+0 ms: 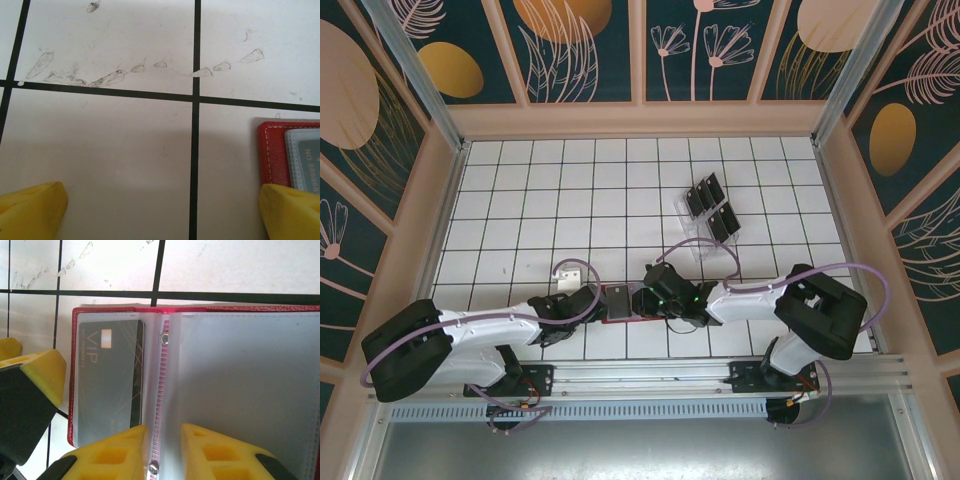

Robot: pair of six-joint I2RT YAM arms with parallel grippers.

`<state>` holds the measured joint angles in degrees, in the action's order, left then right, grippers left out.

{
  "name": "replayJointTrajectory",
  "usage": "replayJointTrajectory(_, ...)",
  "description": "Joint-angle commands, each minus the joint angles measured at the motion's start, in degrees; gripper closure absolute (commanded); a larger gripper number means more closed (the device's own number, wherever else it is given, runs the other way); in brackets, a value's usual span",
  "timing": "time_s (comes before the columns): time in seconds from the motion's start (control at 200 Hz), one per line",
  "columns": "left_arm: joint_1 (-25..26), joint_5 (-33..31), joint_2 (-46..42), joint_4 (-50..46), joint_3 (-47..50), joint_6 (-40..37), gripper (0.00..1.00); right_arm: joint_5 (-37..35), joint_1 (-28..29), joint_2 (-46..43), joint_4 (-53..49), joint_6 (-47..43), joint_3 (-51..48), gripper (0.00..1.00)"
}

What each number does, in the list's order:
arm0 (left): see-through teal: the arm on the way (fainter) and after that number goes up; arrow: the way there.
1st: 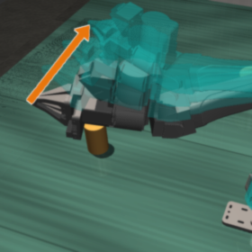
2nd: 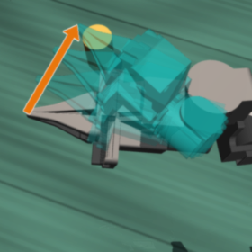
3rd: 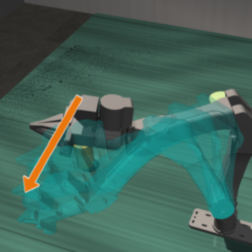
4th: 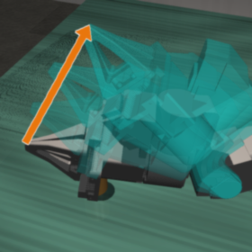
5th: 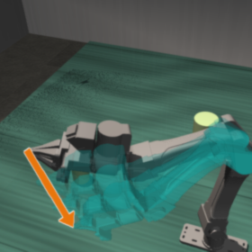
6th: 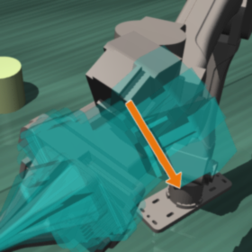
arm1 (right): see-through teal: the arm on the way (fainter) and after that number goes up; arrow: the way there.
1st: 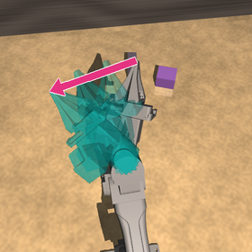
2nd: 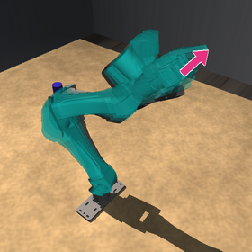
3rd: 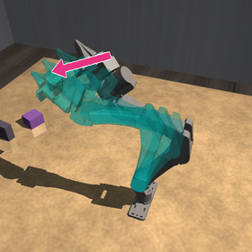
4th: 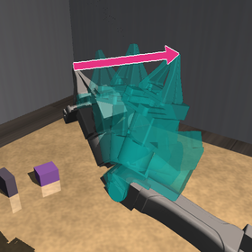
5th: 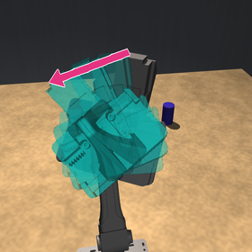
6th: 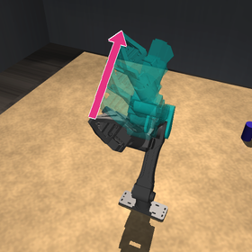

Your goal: Put the credit cards into the card holder

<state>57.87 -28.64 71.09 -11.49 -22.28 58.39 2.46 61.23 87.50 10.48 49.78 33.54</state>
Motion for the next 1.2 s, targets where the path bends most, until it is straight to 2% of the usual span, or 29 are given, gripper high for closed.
replayJointTrajectory(0.0, -0.1, 0.2, 1.1, -5.0, -0.2, 1.7, 0.02, -1.7, 0.6, -1.7, -1.6, -1.2, 2.2, 0.76)
replayJointTrajectory(0.34, -0.1, -0.4, 2.8, -7.5, -0.9, 1.9, 0.01, -0.5, 1.3, 1.7, -0.2, -1.4, 4.3, 0.75)
replayJointTrajectory(0.621, -0.1, -2.7, -0.7, -11.5, -3.2, 1.1, 0.02, -0.2, 1.3, 4.5, 0.7, -1.4, 4.7, 0.73)
replayJointTrajectory(0.906, -0.1, -1.2, 1.3, -7.6, -2.4, 0.2, 0.01, 0.6, 1.3, 5.4, 1.8, -1.1, 4.5, 0.75)
replayJointTrajectory(1.196, -0.1, 0.1, 3.8, -4.5, -2.5, -0.9, 0.01, 1.5, 1.4, 5.3, 2.4, -0.9, 4.5, 0.81)
